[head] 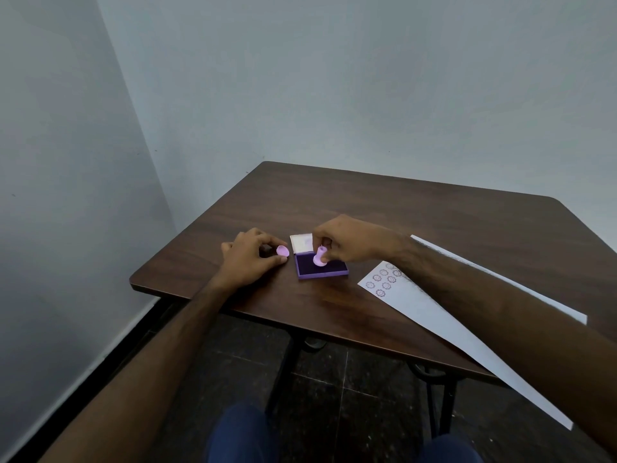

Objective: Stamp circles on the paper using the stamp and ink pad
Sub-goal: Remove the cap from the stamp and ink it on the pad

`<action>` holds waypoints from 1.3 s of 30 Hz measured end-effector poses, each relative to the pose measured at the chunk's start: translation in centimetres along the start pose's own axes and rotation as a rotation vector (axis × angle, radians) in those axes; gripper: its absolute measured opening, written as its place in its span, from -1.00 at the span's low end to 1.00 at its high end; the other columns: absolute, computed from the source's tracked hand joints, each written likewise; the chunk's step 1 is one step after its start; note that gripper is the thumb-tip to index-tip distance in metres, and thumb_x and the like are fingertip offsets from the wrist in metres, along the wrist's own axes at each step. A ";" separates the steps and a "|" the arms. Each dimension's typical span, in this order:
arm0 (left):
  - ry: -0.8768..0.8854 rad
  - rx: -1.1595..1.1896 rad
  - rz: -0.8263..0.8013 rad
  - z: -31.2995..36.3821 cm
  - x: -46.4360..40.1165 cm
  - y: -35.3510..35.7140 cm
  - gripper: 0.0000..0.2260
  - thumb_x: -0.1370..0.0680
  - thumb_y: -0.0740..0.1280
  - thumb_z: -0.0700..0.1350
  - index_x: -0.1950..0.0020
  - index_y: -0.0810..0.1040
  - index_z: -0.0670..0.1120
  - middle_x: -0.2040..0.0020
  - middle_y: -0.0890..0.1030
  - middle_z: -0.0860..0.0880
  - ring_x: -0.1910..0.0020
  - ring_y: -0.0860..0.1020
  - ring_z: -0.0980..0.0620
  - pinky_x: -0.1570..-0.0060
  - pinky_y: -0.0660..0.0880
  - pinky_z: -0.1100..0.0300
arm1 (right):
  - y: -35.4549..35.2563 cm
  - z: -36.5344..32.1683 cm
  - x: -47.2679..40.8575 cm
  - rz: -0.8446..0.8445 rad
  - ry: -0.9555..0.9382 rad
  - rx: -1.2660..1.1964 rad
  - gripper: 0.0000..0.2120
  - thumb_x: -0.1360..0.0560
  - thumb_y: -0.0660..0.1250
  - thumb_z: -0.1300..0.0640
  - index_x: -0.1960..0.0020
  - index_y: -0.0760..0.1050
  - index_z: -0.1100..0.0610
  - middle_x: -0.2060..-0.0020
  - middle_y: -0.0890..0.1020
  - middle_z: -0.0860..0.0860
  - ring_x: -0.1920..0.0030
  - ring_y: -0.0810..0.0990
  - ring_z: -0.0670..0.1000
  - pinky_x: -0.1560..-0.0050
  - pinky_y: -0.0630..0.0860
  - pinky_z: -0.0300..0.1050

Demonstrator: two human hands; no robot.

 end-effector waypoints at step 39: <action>0.241 -0.086 -0.016 2.8 0.6 2.0 -0.48 -0.25 0.32 0.51 -0.09 0.54 0.28 -0.08 0.37 0.16 -0.11 0.30 0.14 -0.04 0.13 0.06 | 1.2 -2.1 -0.9 -0.115 -0.140 0.124 -0.92 -0.53 0.35 0.27 -0.02 0.53 0.22 0.20 0.61 0.08 0.13 0.54 0.12 0.19 0.39 -0.04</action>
Point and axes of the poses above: each hand's wrist, its own x-axis away from the middle knuckle, its own y-axis out of the palm, z = x × y, the point moved 6 cm from there along -x, towards the middle knuckle
